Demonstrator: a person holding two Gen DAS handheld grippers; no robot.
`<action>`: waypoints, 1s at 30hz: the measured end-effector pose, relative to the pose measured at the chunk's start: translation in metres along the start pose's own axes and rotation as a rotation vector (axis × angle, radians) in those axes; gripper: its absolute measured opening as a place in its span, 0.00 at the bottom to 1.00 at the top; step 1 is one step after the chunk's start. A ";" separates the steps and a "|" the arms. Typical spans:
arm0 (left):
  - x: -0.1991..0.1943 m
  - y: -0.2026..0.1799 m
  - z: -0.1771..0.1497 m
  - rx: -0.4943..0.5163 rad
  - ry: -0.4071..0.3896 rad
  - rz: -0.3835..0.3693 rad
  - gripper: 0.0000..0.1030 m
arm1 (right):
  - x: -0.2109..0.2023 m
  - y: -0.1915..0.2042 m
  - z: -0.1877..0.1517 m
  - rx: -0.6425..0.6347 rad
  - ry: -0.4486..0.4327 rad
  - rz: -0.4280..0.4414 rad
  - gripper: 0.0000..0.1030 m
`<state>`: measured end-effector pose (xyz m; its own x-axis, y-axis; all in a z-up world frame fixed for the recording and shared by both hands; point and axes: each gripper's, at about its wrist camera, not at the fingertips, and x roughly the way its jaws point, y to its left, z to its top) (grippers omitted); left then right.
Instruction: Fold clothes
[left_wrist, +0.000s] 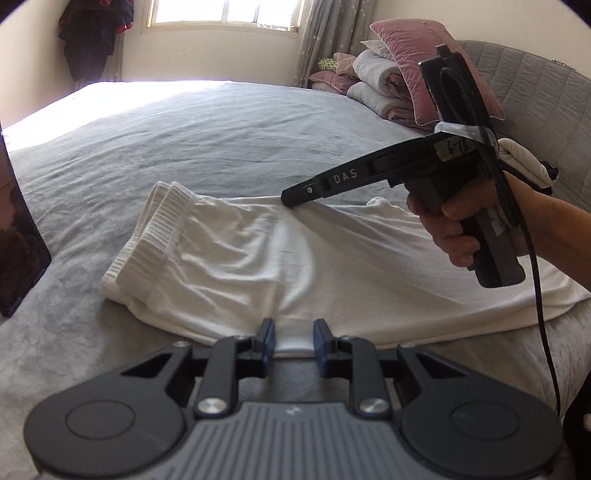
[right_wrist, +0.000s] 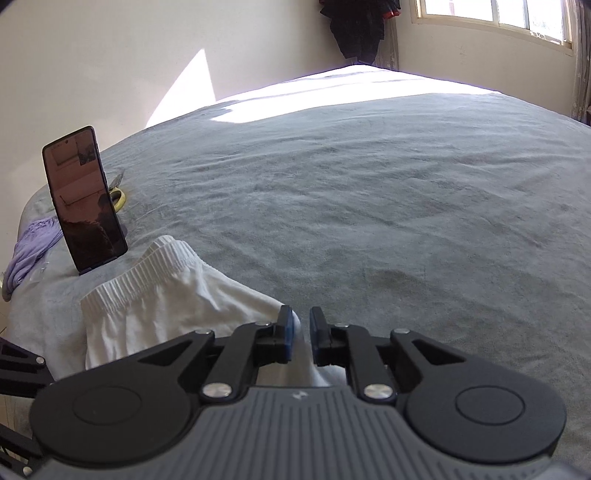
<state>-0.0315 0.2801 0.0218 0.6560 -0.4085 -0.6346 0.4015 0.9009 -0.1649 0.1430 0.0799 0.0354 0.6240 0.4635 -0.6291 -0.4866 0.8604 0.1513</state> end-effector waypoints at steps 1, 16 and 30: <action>-0.001 -0.001 0.001 -0.007 -0.008 -0.002 0.22 | -0.009 -0.004 -0.001 0.005 -0.013 -0.005 0.22; 0.023 -0.048 0.012 0.103 0.018 -0.106 0.22 | -0.049 -0.047 -0.043 0.031 -0.031 -0.134 0.28; 0.018 -0.048 0.004 0.166 0.055 -0.130 0.22 | -0.041 -0.051 -0.041 0.035 -0.025 -0.191 0.16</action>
<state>-0.0365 0.2289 0.0213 0.5575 -0.5071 -0.6573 0.5834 0.8026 -0.1243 0.1167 0.0080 0.0222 0.7181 0.2954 -0.6302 -0.3364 0.9400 0.0573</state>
